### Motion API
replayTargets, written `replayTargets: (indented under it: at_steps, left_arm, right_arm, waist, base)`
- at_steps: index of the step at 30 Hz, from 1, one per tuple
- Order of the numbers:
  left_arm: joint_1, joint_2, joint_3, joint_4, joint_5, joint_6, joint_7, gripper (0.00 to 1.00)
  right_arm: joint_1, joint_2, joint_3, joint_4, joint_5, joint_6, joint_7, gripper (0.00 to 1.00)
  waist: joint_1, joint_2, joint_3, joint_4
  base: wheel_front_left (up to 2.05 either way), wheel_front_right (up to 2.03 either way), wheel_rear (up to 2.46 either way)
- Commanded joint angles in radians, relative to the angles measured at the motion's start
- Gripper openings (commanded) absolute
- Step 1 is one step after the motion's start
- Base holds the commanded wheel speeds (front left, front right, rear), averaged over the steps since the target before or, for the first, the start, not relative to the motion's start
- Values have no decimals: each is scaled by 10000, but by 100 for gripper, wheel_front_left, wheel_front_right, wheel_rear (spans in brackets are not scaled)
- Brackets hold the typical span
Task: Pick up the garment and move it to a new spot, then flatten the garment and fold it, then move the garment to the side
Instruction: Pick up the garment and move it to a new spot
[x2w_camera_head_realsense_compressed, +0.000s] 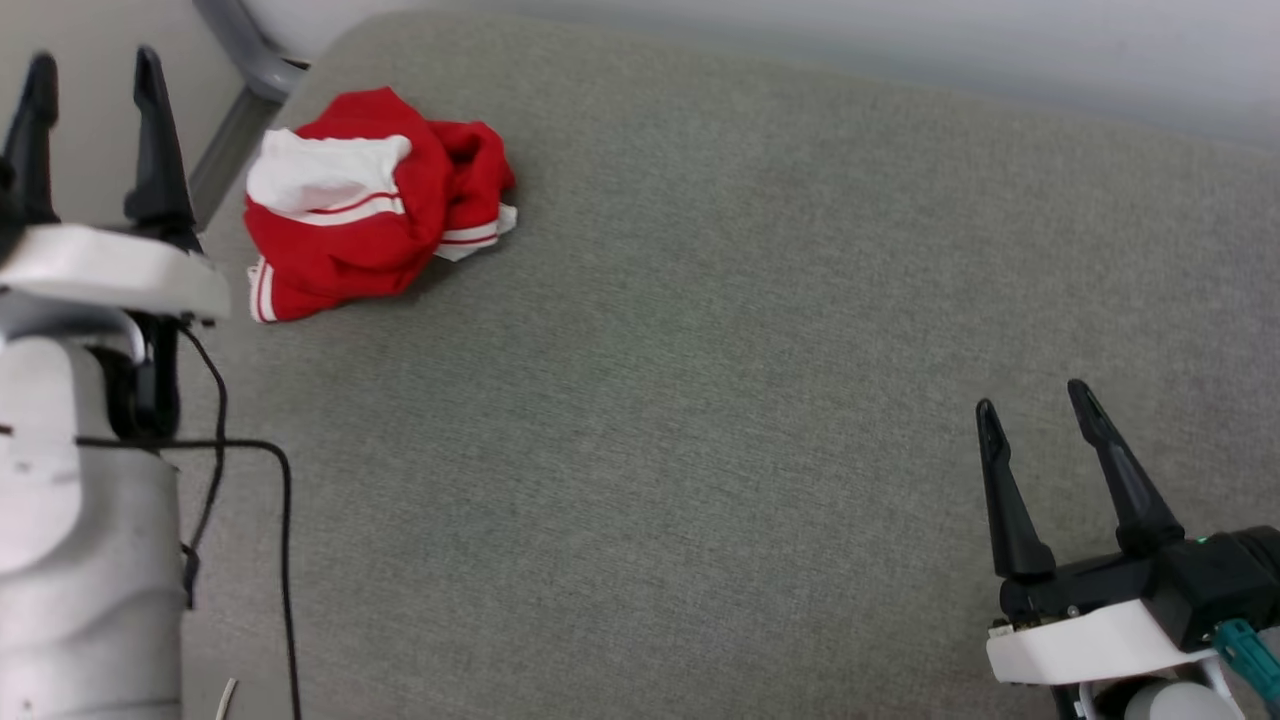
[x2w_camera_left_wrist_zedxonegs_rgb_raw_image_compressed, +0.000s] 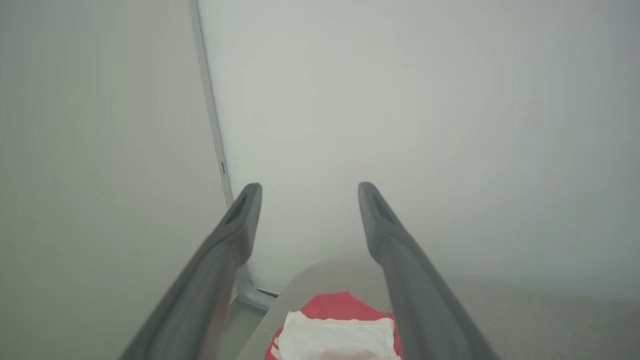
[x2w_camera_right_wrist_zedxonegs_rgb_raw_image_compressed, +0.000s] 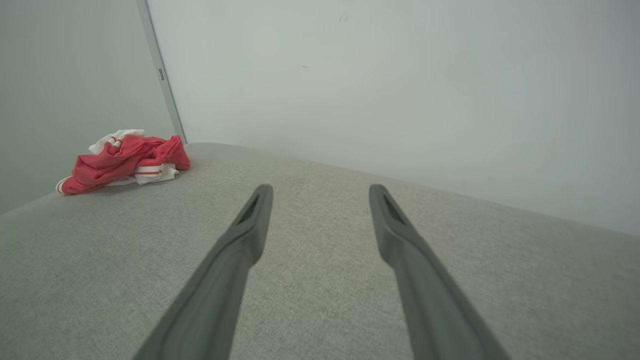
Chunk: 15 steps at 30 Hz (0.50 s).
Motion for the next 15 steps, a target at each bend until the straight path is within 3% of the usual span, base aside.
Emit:
replayTargets:
  at_steps: [1,8,15]
  left_arm:
    - [-465,240,-170,319,-155,-26,-28,100]
    - [-2026,1570,-2304,1500,-1576,-38,1213,100]
    - [-2926,2769,-4329,2173,-3567,-41,4085,100]
  right_arm:
    - [-188,-34,-19,-100,-99,-7,-23,100]
    - [-410,-183,-118,-427,-192,-7,-23,100]
    - [-612,-263,-167,-695,-236,-7,-23,100]
  waist:
    - [-1,0,398,-295]
    - [-1,0,966,-647]
    - [-1,0,1477,-1004]
  base:
    - [0,0,0]
    - [0,0,0]
    - [0,0,0]
